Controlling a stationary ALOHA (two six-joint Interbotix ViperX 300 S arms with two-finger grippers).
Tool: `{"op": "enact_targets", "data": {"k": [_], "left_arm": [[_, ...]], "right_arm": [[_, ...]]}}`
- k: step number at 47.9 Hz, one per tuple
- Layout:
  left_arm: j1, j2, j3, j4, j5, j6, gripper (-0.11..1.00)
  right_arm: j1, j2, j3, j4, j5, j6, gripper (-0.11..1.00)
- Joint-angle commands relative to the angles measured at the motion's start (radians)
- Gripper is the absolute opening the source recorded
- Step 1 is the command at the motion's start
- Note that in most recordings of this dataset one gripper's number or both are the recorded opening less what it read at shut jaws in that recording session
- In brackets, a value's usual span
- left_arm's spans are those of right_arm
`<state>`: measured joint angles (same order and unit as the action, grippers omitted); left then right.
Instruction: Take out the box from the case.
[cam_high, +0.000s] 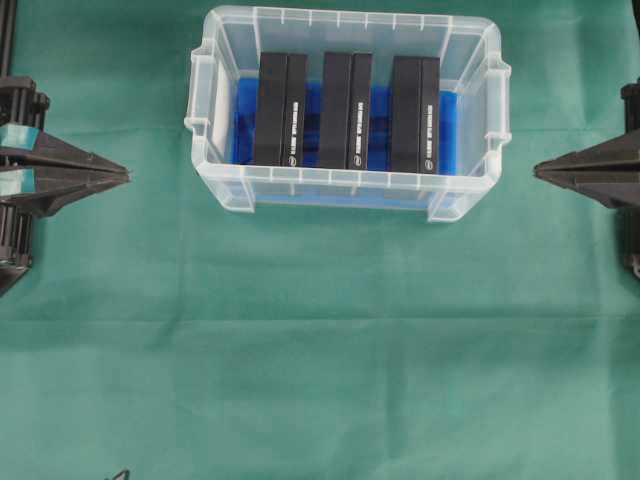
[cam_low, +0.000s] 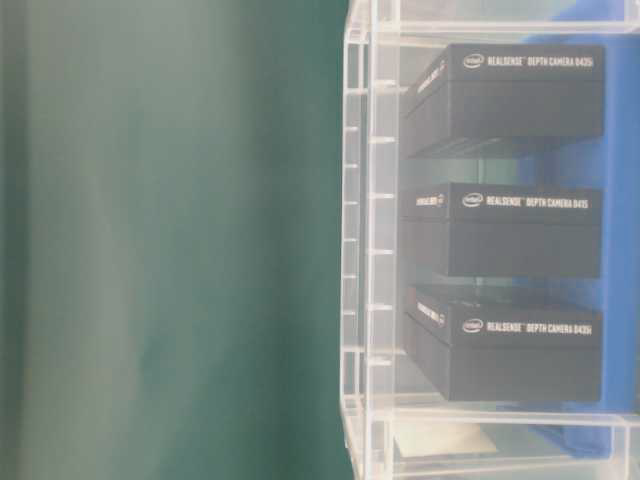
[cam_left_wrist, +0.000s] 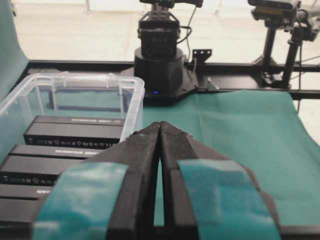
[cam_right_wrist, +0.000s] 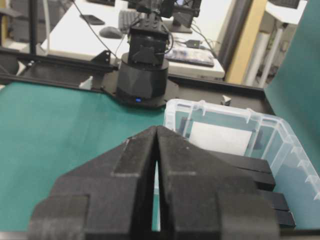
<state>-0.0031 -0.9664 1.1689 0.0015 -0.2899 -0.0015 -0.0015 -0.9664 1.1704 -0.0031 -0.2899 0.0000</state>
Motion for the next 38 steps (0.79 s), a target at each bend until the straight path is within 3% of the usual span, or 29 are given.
{"op": "enact_targets", "data": {"k": [1,15,26,38], "left_arm": [[-0.006,0.003,-0.031,0.026,0.003,-0.005,0.01],[-0.009,-0.002,-0.051,0.026,0.043,-0.006,0.01],[-0.026,-0.023,-0.1,0.026,0.064,-0.028,0.01],[-0.038,-0.025,-0.213,0.029,0.238,-0.026,0.01]], "right_arm": [[-0.005,0.011,-0.015,0.002,-0.005,0.003,0.01],[-0.005,0.017,-0.101,0.002,0.202,0.015,0.01],[-0.005,0.012,-0.209,0.002,0.278,0.017,0.01],[-0.005,0.017,-0.296,0.002,0.35,0.017,0.01]]}}
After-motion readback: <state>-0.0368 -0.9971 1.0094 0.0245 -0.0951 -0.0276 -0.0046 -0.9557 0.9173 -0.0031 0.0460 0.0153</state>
